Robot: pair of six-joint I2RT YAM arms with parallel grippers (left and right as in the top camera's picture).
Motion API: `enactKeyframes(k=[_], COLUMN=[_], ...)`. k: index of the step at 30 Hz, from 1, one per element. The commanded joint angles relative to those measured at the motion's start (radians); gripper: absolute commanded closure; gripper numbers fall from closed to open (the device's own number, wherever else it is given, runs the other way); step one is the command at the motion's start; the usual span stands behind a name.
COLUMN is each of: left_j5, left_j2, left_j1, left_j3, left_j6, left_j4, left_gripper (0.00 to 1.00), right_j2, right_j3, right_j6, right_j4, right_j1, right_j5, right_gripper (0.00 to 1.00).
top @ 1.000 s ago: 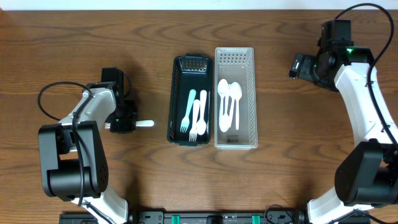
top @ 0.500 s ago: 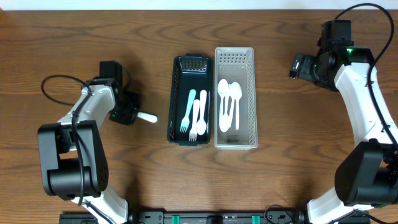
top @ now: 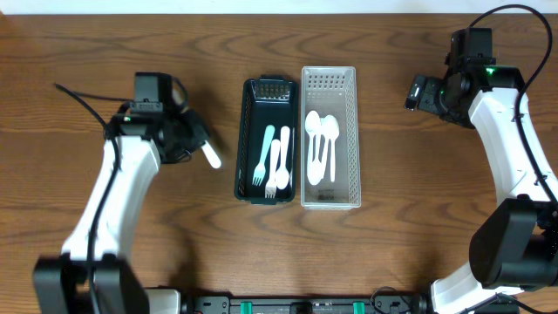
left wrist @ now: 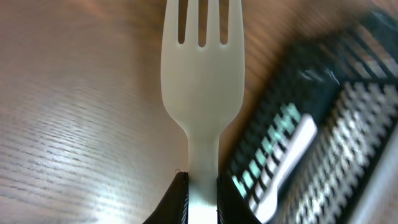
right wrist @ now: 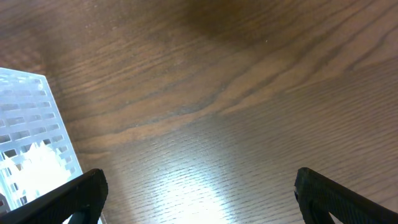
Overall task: Pack container
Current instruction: 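Carry the white fork right and drop it into the black tray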
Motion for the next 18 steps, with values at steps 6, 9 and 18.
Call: enactKeyframes(k=[6,9,18], left_j5=[-0.074,-0.086,-0.098], left_j2=[-0.097,-0.075,0.038], left_j1=[-0.196,-0.251,-0.314], left_j3=[0.026,0.026,0.026], left_j6=[0.305,0.362,0.388], left_j4=[-0.073,-0.094,-0.027], left_gripper=[0.94,0.94,0.94], right_j2=[-0.010,-0.010,-0.010], right_j3=[0.016,0.016,0.016], right_j6=[-0.002,-0.002,-0.002], right_j4=[-0.002,-0.002,-0.002], right_j1=[-0.005,-0.005,-0.005], right_j5=[0.000,-0.001,-0.001], right_gripper=[0.01,0.01,0.01])
